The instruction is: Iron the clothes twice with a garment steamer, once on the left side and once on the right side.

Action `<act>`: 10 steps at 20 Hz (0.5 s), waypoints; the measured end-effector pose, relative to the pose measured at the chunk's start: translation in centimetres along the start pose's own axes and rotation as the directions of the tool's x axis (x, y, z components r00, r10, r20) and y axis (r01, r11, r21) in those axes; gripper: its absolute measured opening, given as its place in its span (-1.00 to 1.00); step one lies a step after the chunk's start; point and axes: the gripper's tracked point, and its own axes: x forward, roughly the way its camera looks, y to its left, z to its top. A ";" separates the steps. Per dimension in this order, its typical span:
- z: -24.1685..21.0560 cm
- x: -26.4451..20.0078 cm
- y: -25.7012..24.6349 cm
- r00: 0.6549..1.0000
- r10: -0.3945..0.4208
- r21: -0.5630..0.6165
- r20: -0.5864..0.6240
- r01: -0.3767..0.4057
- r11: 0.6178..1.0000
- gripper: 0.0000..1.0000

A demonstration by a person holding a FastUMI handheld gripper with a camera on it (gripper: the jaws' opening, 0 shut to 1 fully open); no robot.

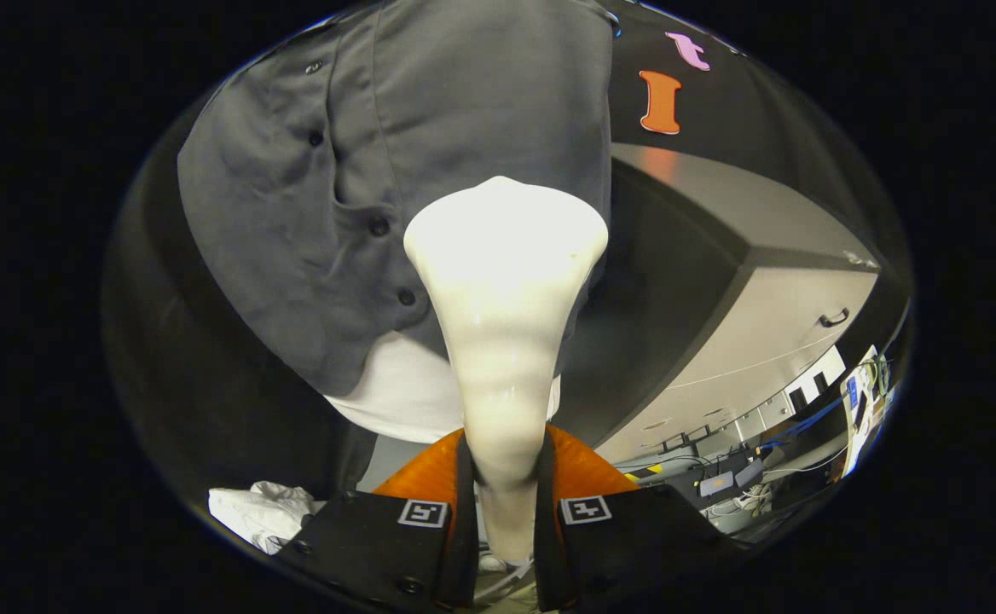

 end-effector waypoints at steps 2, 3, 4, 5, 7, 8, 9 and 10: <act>2.5 -2.5 0.9 0.999 0.010 -0.002 0.049 -0.010 1.000 -0.31; 4.0 -3.8 1.4 0.997 0.015 -0.008 0.076 -0.014 1.000 -0.31; 5.2 -5.2 2.0 0.995 0.020 -0.014 0.099 -0.019 1.000 -0.32; 6.3 -6.4 2.5 0.992 0.026 -0.021 0.121 -0.024 1.000 -0.32; 8.8 -8.5 4.0 0.985 0.039 -0.042 0.165 -0.033 0.999 -0.32; 10.0 -9.5 4.8 0.981 0.044 -0.055 0.187 -0.034 0.998 -0.32; 11.2 -10.5 5.6 0.977 0.047 -0.069 0.209 -0.033 0.997 -0.32; 12.3 -11.4 6.8 0.972 0.056 -0.082 0.229 -0.038 0.996 -0.32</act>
